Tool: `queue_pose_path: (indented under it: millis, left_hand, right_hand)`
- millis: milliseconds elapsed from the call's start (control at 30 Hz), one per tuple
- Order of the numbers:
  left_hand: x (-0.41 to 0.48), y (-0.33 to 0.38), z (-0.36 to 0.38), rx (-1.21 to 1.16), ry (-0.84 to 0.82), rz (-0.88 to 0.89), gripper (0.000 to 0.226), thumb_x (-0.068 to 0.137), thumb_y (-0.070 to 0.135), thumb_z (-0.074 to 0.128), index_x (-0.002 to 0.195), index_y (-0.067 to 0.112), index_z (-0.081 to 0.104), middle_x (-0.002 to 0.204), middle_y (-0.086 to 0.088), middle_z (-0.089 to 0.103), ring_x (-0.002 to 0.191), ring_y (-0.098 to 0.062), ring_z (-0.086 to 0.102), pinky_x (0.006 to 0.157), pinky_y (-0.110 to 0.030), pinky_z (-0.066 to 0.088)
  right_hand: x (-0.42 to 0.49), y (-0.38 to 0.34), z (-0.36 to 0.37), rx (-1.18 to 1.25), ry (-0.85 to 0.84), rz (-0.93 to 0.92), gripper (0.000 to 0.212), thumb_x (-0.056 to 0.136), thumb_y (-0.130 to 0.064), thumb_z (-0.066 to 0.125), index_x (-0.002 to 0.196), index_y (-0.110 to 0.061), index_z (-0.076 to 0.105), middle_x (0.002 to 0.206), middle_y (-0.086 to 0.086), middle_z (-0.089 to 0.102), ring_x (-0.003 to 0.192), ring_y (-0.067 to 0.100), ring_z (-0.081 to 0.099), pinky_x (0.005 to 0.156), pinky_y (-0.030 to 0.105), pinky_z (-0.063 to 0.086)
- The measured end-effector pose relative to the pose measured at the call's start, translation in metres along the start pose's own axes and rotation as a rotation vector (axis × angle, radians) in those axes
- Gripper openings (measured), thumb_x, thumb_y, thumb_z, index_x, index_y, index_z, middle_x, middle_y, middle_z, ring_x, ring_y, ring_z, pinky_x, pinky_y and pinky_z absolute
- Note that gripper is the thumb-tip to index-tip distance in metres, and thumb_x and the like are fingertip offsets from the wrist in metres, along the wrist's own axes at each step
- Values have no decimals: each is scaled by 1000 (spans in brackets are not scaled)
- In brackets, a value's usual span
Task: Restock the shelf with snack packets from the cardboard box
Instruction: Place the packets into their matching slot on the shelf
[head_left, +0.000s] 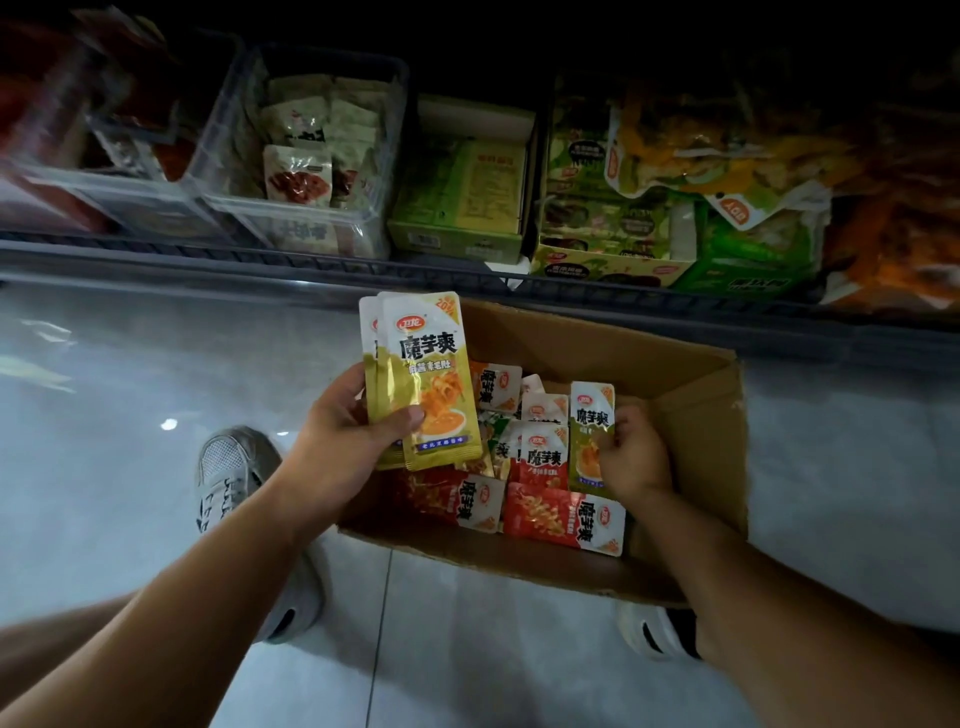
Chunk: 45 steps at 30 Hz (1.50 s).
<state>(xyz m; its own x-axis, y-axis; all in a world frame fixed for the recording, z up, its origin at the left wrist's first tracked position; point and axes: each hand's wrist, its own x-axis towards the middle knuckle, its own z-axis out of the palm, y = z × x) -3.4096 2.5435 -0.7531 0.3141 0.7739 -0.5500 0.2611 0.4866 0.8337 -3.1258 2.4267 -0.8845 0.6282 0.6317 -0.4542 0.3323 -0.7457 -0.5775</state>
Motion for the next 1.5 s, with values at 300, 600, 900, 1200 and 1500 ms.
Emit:
queue_pose_path:
  millis: [300,600,900,1200,1500]
  left_hand:
    - [-11,6,4,-97,-10,-62,39,89,10,74,123,25,63,110,-1,78,99,-24,76,96,-56,56]
    - [-25,8,5,-235,-140,-26,44,89,3,69,132,5,58,121,-20,72,112,-42,70,100,-57,53]
    - [-14,5,3,-154,-52,-21,41,89,3,72,126,18,62,113,-10,77,104,-32,75,94,-53,57]
    - [-11,2,8,-75,-10,1,38,90,1,70,124,19,64,106,-4,79,94,-23,77,70,-28,63]
    - [-5,2,5,-85,46,-19,35,91,0,69,120,20,65,101,-5,80,86,-24,78,63,-24,60]
  right_hand:
    - [-63,-126,-54,441,-46,-264,16,97,-9,60,110,-20,59,98,-8,74,75,4,71,57,19,54]
    - [-88,-168,-25,406,-198,-262,17,87,-22,77,98,-25,65,96,4,71,90,23,71,83,42,60]
    - [-44,-103,-12,298,-201,-157,17,95,-34,65,109,-24,64,101,-3,71,89,13,68,73,30,57]
    - [12,25,12,-296,-140,-30,67,89,-29,72,149,-27,41,147,11,44,132,33,45,107,44,44]
    - [23,29,29,-213,-73,18,60,84,-7,75,134,-27,49,136,12,44,108,35,58,87,42,56]
